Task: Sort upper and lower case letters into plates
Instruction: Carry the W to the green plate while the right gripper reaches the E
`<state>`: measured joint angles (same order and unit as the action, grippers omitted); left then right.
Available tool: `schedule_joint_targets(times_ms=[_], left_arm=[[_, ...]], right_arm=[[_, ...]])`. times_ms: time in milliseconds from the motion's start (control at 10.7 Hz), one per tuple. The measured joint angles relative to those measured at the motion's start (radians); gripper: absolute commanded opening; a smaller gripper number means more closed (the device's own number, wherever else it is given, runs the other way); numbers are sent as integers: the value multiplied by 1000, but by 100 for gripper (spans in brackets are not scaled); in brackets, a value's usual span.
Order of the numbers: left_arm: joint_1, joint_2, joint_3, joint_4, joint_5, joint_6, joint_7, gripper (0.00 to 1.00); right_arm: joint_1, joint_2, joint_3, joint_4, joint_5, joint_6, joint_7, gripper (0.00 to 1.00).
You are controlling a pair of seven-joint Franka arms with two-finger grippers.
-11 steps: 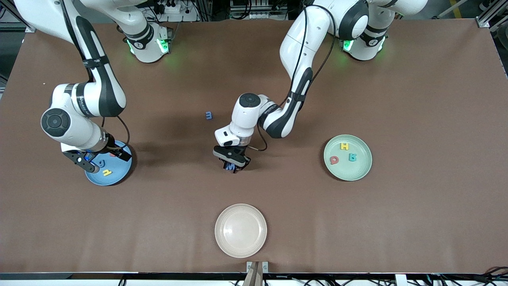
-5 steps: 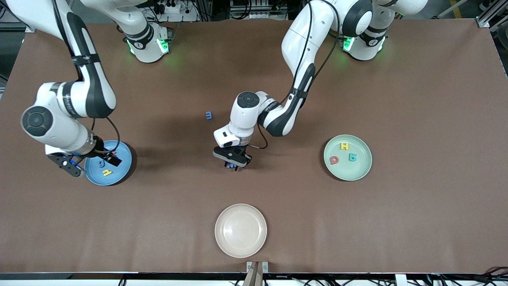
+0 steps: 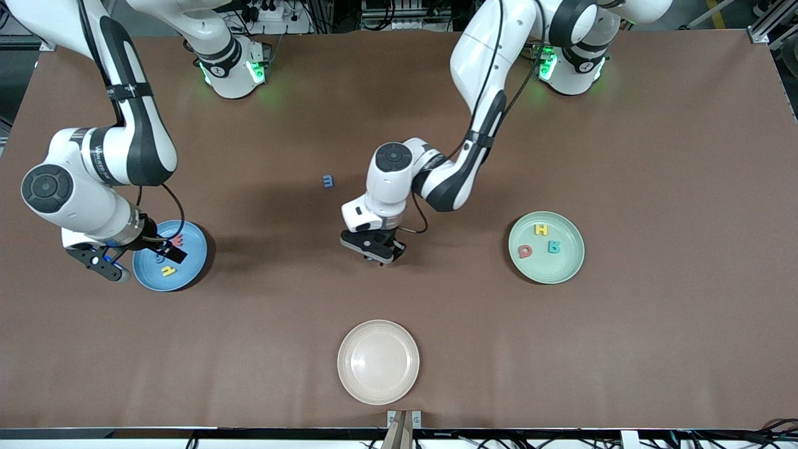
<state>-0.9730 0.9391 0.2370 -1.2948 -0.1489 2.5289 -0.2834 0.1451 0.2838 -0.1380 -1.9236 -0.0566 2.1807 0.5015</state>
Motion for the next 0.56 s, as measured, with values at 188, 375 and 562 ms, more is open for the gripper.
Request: schedule_joint_targets(times_ms=[188, 375, 562], left_arm=[[31, -112, 0, -128, 0, -40, 140, 38], [77, -247, 2, -296, 0, -71, 332, 38], [133, -388, 4, -501, 0, -84, 557, 38]], right_arm=[[16, 1, 4, -1, 3, -1, -103, 100], [72, 2, 9, -3, 49, -1, -208, 100], [144, 3, 26, -20, 91, -1, -307, 100]])
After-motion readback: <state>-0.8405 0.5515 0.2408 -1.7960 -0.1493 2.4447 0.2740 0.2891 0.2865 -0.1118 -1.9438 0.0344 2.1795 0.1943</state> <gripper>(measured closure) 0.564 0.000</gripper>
